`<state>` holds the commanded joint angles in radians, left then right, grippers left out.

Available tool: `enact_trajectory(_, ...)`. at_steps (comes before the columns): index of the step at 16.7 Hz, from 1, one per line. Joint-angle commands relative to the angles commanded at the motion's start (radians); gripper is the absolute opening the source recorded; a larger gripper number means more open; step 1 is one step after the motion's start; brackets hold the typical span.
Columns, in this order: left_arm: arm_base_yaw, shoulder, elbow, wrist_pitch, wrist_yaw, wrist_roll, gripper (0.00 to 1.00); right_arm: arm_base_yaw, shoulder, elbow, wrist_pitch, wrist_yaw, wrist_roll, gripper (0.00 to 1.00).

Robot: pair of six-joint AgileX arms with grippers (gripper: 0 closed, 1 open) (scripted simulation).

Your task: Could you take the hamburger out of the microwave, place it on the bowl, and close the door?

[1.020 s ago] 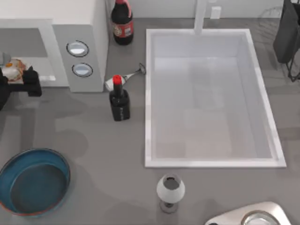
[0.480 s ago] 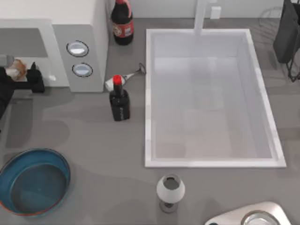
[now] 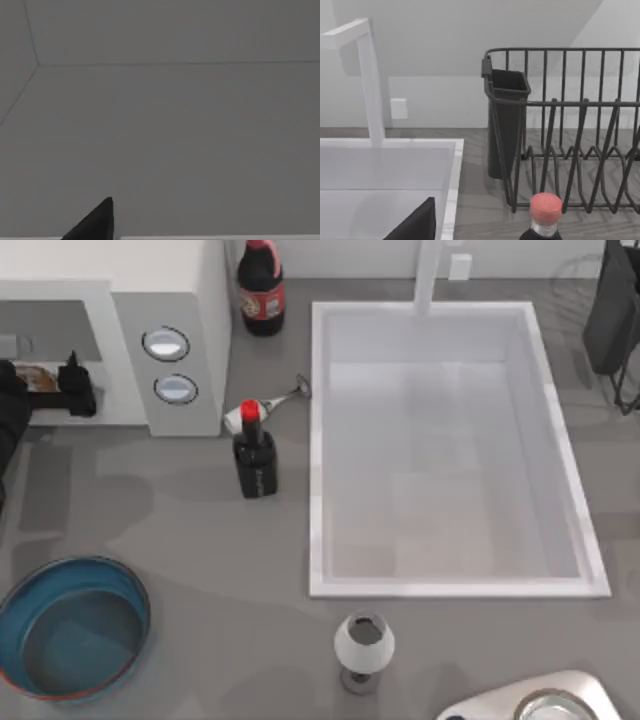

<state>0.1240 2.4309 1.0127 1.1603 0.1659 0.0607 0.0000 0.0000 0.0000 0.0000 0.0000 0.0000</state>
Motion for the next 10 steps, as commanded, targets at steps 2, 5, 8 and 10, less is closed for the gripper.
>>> enact_trajectory(2, -0.006, 0.068, 0.119, -0.068, -0.006, -0.002, 1.0, 0.0, 0.0, 0.0, 0.0, 0.0, 0.0, 1.0)
enact_trajectory(5, -0.017, 0.179, 0.346, -0.191, -0.017, -0.006, 1.0, 0.0, 0.0, 0.0, 0.0, 0.0, 0.0, 1.0)
enact_trajectory(8, -0.028, 0.279, 0.541, -0.311, -0.028, -0.01, 1.0, 0.0, 0.0, 0.0, 0.0, 0.0, 0.0, 1.0)
enact_trajectory(10, -0.034, 0.323, 0.621, -0.373, -0.034, -0.012, 1.0, 0.0, 0.0, 0.0, 0.0, 0.0, 0.0, 1.0)
